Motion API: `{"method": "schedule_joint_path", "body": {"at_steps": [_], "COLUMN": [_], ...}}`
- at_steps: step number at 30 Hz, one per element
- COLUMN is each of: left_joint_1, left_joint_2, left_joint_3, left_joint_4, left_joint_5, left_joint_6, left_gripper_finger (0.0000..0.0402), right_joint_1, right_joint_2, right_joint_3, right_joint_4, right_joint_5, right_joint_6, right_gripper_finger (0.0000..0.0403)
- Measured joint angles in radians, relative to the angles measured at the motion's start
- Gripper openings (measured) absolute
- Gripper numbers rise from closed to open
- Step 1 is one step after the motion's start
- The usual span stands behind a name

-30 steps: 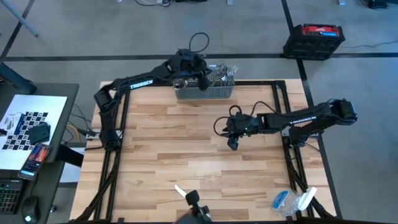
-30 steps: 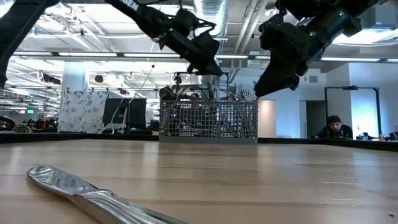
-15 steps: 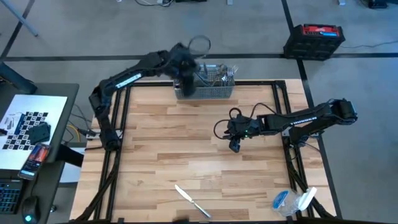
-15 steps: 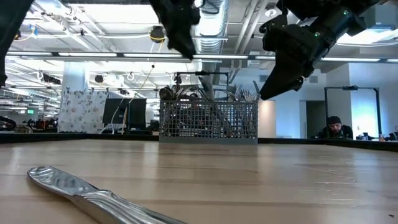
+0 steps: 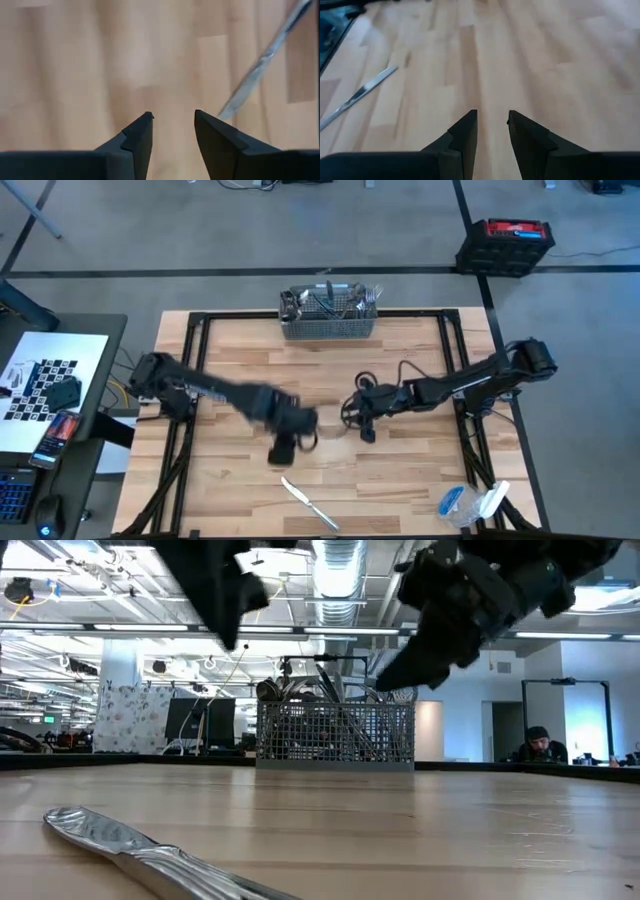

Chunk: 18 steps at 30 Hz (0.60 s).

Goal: Sort silverware
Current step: Put the silver table knife into the gray organizer

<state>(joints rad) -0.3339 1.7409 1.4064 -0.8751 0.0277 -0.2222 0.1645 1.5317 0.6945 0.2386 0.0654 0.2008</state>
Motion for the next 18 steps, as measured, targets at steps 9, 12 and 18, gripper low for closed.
{"method": "schedule_joint_path", "body": {"at_steps": [9, 12, 18], "left_joint_1": [-0.2, -0.22, -0.225], "left_joint_2": [0.031, 0.095, 0.226], "left_joint_3": [-0.199, -0.193, -0.16], "left_joint_4": [0.505, 0.556, 0.608], "left_joint_5": [-0.015, -0.014, 0.046], "left_joint_6": [-0.282, -0.324, -0.371], "left_gripper_finger": [0.013, 0.013, 0.0097], "right_joint_1": [0.066, 0.081, 0.098], "right_joint_2": [0.181, 0.191, 0.183], "right_joint_3": [-0.001, -0.001, 0.0], "right_joint_4": [0.021, 0.049, 0.05], "right_joint_5": [-0.042, -0.044, -0.044], "right_joint_6": [0.0, 0.0, 0.005], "right_gripper_finger": [0.0102, 0.0102, 0.0102]}}
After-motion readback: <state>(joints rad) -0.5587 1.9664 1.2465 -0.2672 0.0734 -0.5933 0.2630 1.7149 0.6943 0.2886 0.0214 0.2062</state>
